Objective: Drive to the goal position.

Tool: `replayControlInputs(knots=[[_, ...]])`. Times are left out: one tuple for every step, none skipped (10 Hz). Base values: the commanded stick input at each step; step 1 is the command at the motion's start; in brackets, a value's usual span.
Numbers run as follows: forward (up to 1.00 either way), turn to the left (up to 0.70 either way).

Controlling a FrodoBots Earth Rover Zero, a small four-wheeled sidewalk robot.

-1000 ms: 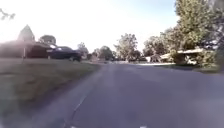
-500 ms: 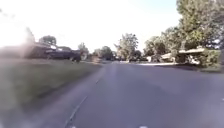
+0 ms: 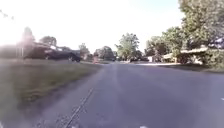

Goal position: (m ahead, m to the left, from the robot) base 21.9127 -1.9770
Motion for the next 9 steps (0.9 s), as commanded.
replayControlInputs(knots=[[0.81, 0.00], [0.80, 0.00], [0.80, 0.00], [0.79, 0.00], [0.79, 0.00], [0.79, 0.00], [0.79, 0.00], [0.79, 0.00], [0.80, 0.00]])
